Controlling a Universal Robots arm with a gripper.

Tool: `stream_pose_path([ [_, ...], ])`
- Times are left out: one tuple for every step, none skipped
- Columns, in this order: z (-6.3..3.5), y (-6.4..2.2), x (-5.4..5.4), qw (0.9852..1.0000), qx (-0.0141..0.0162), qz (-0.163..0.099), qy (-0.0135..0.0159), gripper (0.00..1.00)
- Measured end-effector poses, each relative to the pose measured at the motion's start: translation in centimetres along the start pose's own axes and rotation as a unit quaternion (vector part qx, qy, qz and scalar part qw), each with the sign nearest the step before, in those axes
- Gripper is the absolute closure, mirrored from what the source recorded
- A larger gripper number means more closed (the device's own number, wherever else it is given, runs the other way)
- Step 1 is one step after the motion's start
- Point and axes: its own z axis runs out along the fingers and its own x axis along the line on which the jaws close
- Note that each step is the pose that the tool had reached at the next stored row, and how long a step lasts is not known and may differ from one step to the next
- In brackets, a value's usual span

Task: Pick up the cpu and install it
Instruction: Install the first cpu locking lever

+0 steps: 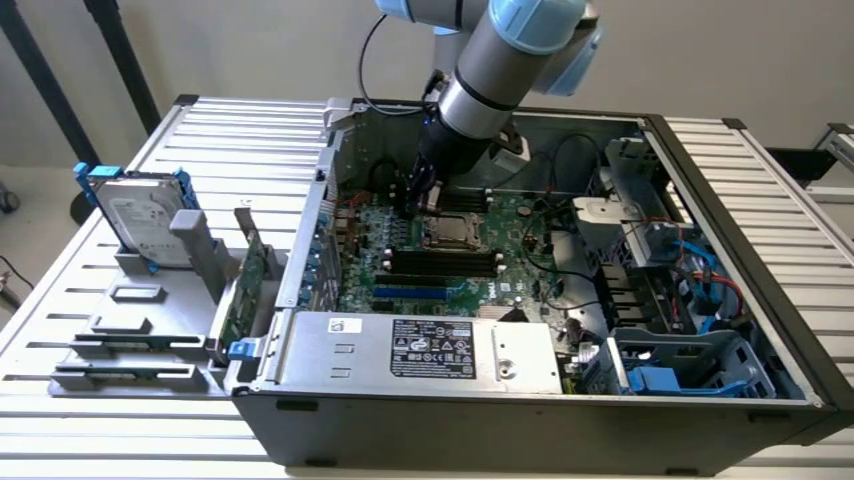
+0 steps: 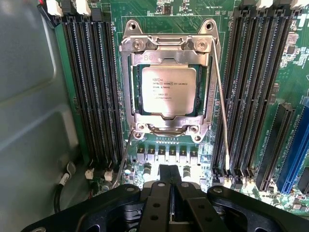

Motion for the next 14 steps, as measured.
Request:
stream_pose_path([
  [0.0,-0.01,0.0,1.0,0.0,0.0,0.0,0.89],
  [0.02,-0.07,0.0,1.0,0.0,0.0,0.0,0.89],
  [0.04,-0.14,0.0,1.0,-0.0001,0.0,-0.0001,0.89],
  [0.08,-0.27,-0.1,1.0,0.0,0.0,0.0,0.89],
  [0.14,-0.4,-0.1,1.0,-0.0001,0.001,0.0005,0.89],
  [0.17,-0.52,-0.1,1.0,-0.0002,0.002,0.0012,0.89],
  [0.2,-0.65,-0.1,1.0,-0.0004,0.004,0.0025,0.89],
  [0.22,-0.75,-0.1,1.0,-0.0007,0.006,0.0044,0.89],
  [0.24,-0.85,-0.1,0.9999,-0.001,0.009,0.0065,0.89],
  [0.26,-0.93,-0.1,0.9999,-0.0013,0.012,0.0086,0.89],
  [0.27,-1.0,-0.1,0.9998,-0.0016,0.015,0.011,0.89],
  [0.28,-1.06,-0.1,0.9997,-0.002,0.019,0.0135,0.89],
  [0.28,-1.11,-0.1,0.9996,-0.0024,0.023,0.0159,0.89],
  [0.28,-1.15,-0.1,0.9995,-0.0028,0.027,0.0183,0.89],
])
